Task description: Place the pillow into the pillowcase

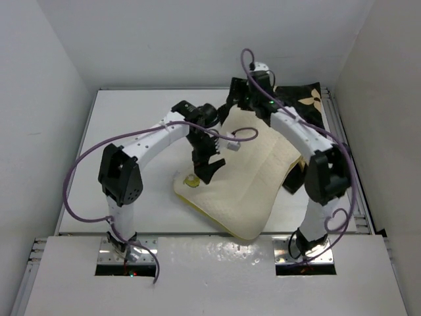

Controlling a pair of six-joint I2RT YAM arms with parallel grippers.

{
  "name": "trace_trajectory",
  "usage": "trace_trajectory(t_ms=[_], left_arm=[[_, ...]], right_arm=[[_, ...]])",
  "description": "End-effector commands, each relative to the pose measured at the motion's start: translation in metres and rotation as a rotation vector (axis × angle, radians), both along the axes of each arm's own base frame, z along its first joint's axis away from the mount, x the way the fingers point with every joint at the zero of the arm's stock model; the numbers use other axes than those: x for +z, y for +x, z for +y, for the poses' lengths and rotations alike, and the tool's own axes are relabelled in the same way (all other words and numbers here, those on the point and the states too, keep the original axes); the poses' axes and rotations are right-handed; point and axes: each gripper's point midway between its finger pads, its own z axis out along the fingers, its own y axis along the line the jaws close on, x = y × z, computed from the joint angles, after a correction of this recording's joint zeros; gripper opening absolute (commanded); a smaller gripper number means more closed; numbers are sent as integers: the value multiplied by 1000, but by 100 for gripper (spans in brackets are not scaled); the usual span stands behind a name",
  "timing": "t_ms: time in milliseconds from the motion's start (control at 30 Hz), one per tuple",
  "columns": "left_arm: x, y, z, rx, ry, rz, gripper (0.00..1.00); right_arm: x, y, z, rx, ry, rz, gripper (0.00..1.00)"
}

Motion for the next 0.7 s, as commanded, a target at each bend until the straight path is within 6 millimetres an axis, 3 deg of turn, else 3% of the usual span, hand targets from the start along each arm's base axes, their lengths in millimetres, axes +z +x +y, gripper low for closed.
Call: trace_trajectory(t_ms=[0, 33, 100, 133, 167, 200, 233, 267, 300, 333, 367, 400, 433, 467, 500, 533, 567, 633, 667], left_arm=[[75, 22, -36, -63, -252, -217, 100], [90, 31, -42, -67, -287, -277, 100], [98, 49, -45, -16, -286, -349, 100], [103, 67, -55, 48, -314, -404, 100], [101, 86, -54, 110, -282, -470, 100], [100, 115, -66, 179, -317, -561, 100], [97, 131, -69, 290, -318, -583, 100], [94, 155, -64, 382, -278, -676, 98], [79, 169, -65, 427, -260, -711, 88], [91, 194, -72, 488, -312, -817, 43], [93, 202, -77, 506, -336, -855, 22], [95, 219, -87, 531, -375, -909, 11], [97, 229, -92, 544, -372, -945, 7], [97, 236, -98, 548, -381, -958, 10], [99, 253, -108, 579, -404, -996, 26], [101, 260, -114, 598, -429, -1005, 66], [100, 263, -122, 590, -449, -1006, 81], [99, 276, -143, 575, -498, -1035, 100], [100, 280, -148, 569, -514, -1052, 100]], right_arm=[[69, -16, -36, -102, 42, -114, 99], [76, -20, -43, -115, 51, -119, 99], [85, -35, -60, -149, 49, -109, 97], [78, -44, -64, -160, 41, -89, 93], [76, -51, -72, -188, 35, -83, 63], [84, -64, -80, -232, 67, -87, 36], [61, -77, -91, -278, 61, -39, 18], [53, -86, -101, -319, 77, -21, 5], [59, -100, -108, -361, 141, -30, 6], [26, -115, -127, -413, 133, 36, 25], [18, -125, -136, -445, 146, 50, 44], [20, -140, -148, -498, 178, 38, 61], [-7, -158, -166, -558, 163, 92, 82], [-14, -168, -175, -582, 152, 104, 89], [-9, -179, -184, -615, 171, 79, 95], [-28, -193, -195, -650, 157, 112, 99], [-34, -201, -200, -664, 156, 121, 99], [-49, -219, -208, -680, 170, 136, 99], [-52, -220, -208, -674, 184, 127, 99]])
